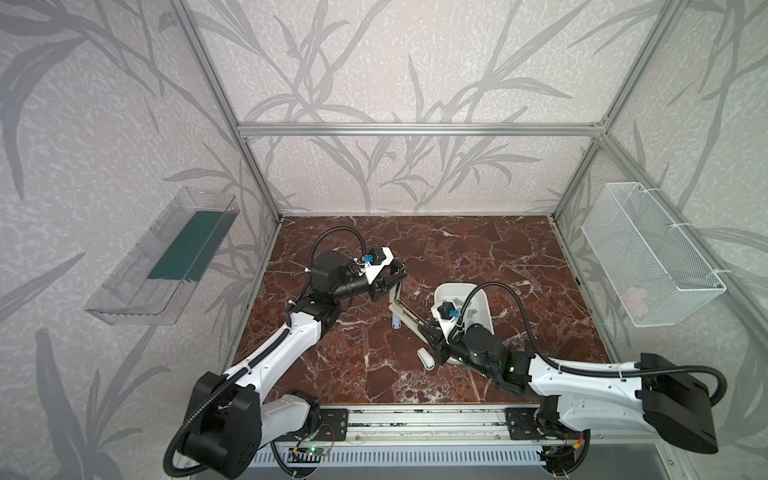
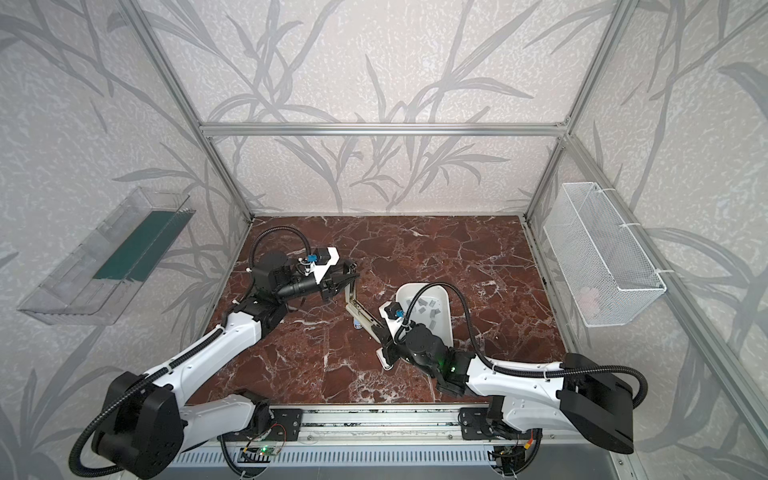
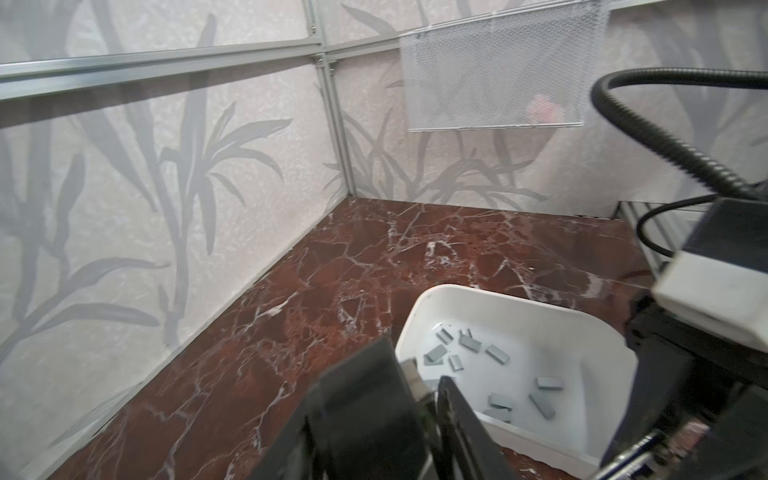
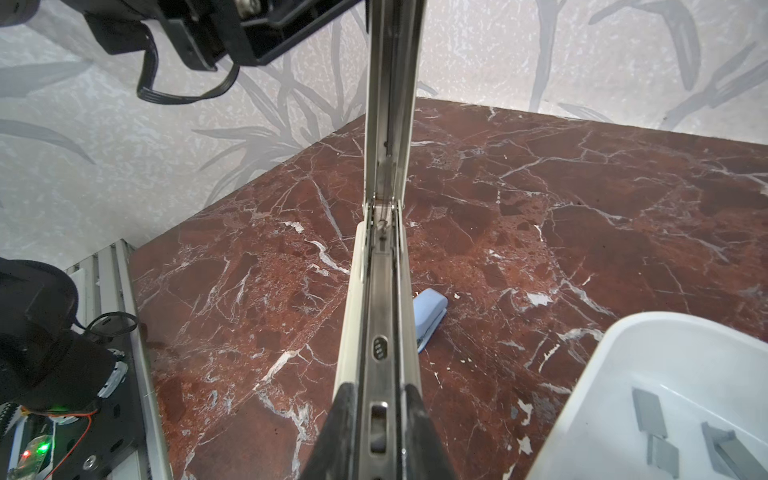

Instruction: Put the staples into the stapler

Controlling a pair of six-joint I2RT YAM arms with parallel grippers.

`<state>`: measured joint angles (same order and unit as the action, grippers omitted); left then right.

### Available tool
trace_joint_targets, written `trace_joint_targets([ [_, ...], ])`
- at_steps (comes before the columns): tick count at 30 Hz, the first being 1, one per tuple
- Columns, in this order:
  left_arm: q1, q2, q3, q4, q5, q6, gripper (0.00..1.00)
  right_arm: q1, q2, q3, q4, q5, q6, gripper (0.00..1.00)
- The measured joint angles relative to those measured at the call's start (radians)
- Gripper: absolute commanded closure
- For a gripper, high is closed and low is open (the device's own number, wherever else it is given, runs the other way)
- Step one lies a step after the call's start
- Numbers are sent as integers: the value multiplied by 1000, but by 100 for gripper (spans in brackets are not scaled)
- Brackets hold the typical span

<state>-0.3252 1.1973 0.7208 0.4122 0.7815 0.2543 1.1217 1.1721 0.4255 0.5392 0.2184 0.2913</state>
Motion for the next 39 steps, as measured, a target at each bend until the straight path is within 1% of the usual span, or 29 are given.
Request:
trace_joint_targets([
  [8, -1, 14, -4, 24, -178, -41, 53, 3, 32, 31, -8, 41, 23, 100],
  [20, -1, 75, -19, 38, -409, -63, 53, 4, 128, 112, -64, 92, 60, 100],
  [27, 13, 122, -44, 111, -498, -100, 53, 7, 190, 163, -79, 125, 77, 100],
  [33, 79, 238, -45, 184, -579, -118, 58, 18, 220, 171, -49, 145, 67, 100],
  [39, 97, 346, -45, 259, -602, -134, 58, 16, 375, 225, 70, 163, 6, 100],
])
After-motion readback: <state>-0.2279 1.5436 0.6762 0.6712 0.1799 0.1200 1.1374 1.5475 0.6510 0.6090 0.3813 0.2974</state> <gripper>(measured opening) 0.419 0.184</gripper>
